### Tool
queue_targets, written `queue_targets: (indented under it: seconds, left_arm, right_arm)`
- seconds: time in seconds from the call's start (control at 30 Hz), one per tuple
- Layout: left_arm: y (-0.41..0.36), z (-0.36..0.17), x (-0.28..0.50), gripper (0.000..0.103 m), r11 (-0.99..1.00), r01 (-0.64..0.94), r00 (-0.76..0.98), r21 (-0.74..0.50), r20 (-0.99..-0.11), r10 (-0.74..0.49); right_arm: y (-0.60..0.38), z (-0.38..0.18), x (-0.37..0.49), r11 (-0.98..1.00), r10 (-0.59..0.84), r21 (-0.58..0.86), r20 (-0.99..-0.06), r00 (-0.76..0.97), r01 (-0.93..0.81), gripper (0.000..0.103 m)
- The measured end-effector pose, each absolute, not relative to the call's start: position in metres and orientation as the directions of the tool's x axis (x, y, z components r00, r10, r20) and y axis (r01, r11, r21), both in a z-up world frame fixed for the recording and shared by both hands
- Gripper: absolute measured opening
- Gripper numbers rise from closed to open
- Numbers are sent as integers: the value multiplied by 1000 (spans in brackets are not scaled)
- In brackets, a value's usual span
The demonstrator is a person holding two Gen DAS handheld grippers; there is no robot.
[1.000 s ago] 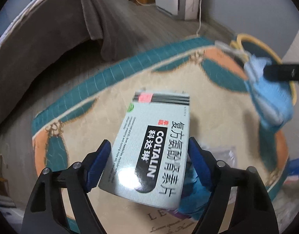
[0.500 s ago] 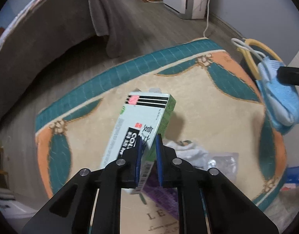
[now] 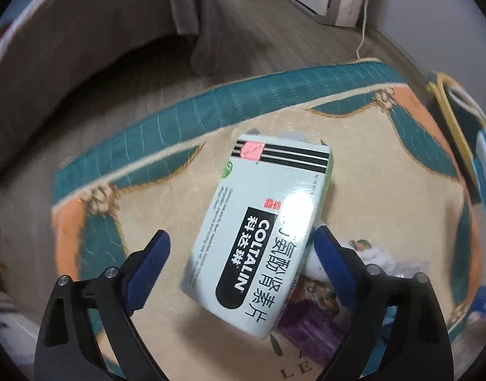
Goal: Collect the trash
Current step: 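Grasp the white COLTALIN box with the left tool while the right tool holds the mask, then carry the COLTALIN box and blue mask over the bin with both tools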
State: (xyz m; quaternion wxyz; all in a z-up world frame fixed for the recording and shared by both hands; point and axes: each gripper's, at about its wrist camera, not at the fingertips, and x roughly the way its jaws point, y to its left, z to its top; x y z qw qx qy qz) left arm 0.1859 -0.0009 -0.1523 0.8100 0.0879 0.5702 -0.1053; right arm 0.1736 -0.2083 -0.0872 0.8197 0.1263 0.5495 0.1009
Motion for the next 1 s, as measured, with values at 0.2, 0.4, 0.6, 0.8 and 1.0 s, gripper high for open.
queue_targets:
  seconds: [0.2, 0.4, 0.6, 0.8, 1.0]
  left_arm:
    - [3, -161, 182, 92, 972, 230, 322, -46, -939, -120]
    - [-4, -168, 170, 79, 968, 248, 318, -48, -939, -128]
    - [-17, -146, 161, 78, 965, 252, 422, 69, -905, -46]
    - [-54, -101, 157, 78, 948, 294, 523, 125, -851, -49]
    - [-108, -68, 149, 78, 922, 373, 564, 107, -814, -134]
  right_arm:
    - [-203, -89, 176, 946, 313, 320, -877, 365, -43, 14]
    - [-203, -83, 177, 946, 315, 318, -872, 376, -57, 14]
    - [-210, -67, 177, 958, 283, 280, -864, 418, -70, 14]
    - [-237, -46, 178, 972, 221, 229, -847, 483, -43, 14]
    - [-290, -29, 178, 986, 123, 166, -831, 542, 32, 14]
